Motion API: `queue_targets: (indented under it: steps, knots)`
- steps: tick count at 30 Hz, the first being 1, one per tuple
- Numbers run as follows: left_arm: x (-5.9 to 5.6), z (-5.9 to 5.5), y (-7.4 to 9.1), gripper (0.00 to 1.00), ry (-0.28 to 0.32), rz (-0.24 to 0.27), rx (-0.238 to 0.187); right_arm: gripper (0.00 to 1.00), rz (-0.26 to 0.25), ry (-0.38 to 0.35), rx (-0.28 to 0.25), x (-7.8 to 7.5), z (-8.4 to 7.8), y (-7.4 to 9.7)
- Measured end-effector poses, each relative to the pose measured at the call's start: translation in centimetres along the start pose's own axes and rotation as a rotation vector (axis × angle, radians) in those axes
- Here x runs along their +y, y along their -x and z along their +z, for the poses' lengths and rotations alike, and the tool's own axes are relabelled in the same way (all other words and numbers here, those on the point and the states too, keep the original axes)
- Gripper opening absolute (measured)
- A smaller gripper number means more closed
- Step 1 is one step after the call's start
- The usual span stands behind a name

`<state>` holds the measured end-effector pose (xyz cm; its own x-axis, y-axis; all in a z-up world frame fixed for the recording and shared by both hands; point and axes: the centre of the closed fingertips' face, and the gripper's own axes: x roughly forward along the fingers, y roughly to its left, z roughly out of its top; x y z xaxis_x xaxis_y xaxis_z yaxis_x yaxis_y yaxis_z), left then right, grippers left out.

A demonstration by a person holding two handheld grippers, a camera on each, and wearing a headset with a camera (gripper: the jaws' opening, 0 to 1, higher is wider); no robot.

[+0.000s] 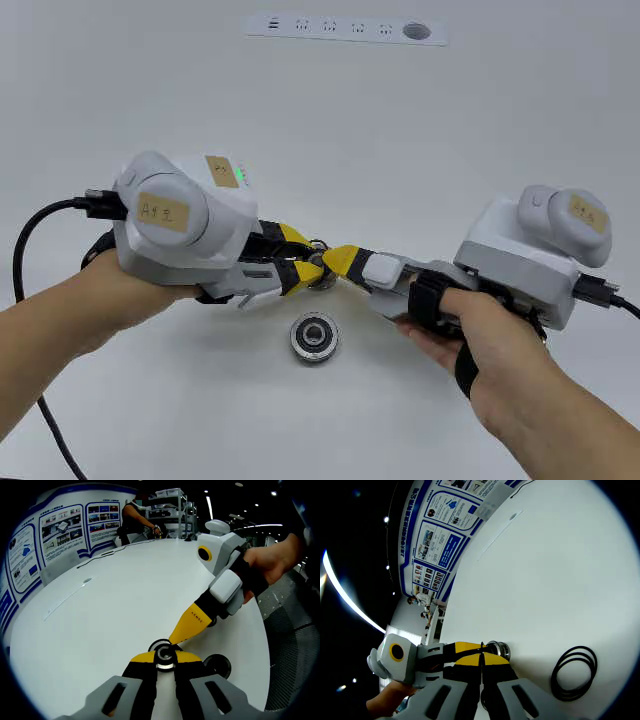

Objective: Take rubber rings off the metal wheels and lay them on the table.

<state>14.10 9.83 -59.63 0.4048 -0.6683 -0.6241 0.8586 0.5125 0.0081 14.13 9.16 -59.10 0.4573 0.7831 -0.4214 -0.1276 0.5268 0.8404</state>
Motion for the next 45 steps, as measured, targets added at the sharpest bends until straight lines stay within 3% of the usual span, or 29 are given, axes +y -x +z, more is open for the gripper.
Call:
queue_targets:
  steps: [9, 11, 15, 19, 22, 28, 36, 45]
  knots:
    - [0.0, -0.1, 0.1, 0.13, -0.024, 0.004, 0.018, 0.01, -0.002, -0.023, -0.005, -0.3, 0.1, 0.1]
    - [0.0, -0.1, 0.3, 0.13, -0.073, 0.002, 0.029, 0.01, 0.000, -0.024, -0.003, -0.2, 0.0, 0.0]
    - [0.0, 0.1, 0.5, 0.13, -0.079, 0.000, 0.034, 0.01, 0.005, -0.029, -0.005, 0.0, 0.0, 0.0]
    - [0.4, 1.1, 1.0, 0.12, -0.044, 0.014, -0.005, 0.01, 0.012, -0.037, -0.008, 0.2, 0.2, 0.0]
    - [0.5, 0.8, 1.3, 0.14, -0.065, 0.022, 0.017, 0.01, 0.022, -0.049, -0.014, 0.4, 0.4, -0.1]
    - [0.6, 1.5, 2.9, 0.19, -0.010, 0.037, -0.039, 0.01, 0.044, -0.069, -0.039, 1.1, 1.2, 0.3]
    - [1.2, 2.2, 4.2, 0.26, 0.018, 0.078, -0.078, 0.01, 0.040, -0.069, -0.090, 1.4, 2.7, 1.7]
    - [1.3, 3.2, 5.1, 0.32, 0.028, 0.090, -0.119, 0.01, -0.008, -0.110, -0.154, -0.6, 3.6, 4.3]
